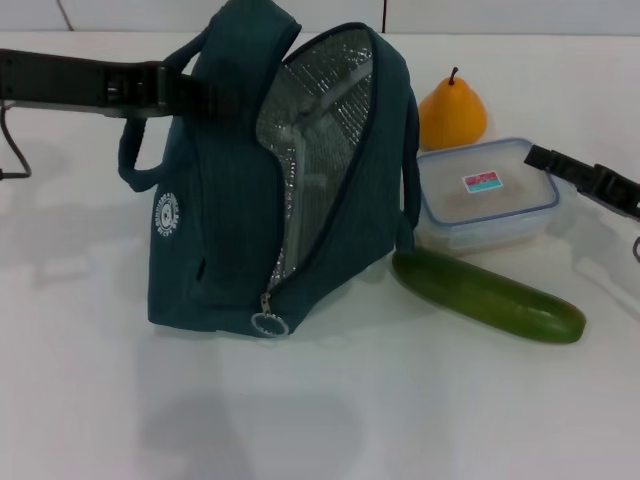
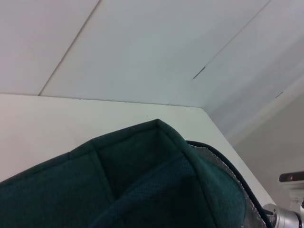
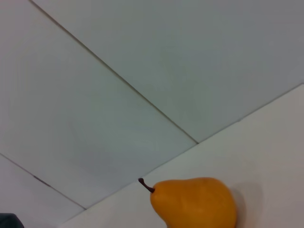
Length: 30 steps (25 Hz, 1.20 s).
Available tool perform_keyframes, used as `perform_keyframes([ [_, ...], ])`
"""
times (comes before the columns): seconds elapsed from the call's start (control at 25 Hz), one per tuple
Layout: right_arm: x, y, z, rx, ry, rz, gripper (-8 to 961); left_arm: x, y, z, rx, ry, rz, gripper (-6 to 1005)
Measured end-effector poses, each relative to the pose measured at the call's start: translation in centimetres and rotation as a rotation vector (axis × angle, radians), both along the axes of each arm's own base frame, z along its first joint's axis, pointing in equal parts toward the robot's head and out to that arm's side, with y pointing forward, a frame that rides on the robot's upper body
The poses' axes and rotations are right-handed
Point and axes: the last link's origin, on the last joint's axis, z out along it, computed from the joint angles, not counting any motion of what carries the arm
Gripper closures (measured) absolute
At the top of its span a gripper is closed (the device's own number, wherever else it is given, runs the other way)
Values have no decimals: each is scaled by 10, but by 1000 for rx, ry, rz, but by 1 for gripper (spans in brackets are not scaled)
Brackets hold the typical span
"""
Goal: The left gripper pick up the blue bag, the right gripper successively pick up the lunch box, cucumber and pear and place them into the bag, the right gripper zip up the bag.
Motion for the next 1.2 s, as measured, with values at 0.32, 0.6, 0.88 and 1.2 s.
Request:
perform_keyframes([
  [0.32,-1,0,-5,-7,-5,-7,115,3,2,2,3,5,-10,932],
  [0.6,0,0,-6,-4,-7,-14,115,3,3,3,5,8,-12,932],
  [0.88,-5,1,-10,-13,0,-2,115,3,3,3,6,9,-13,932],
  [1.2,-11,-2,-12,-27,33,18,116,3,3,3,5,8,-12,932],
])
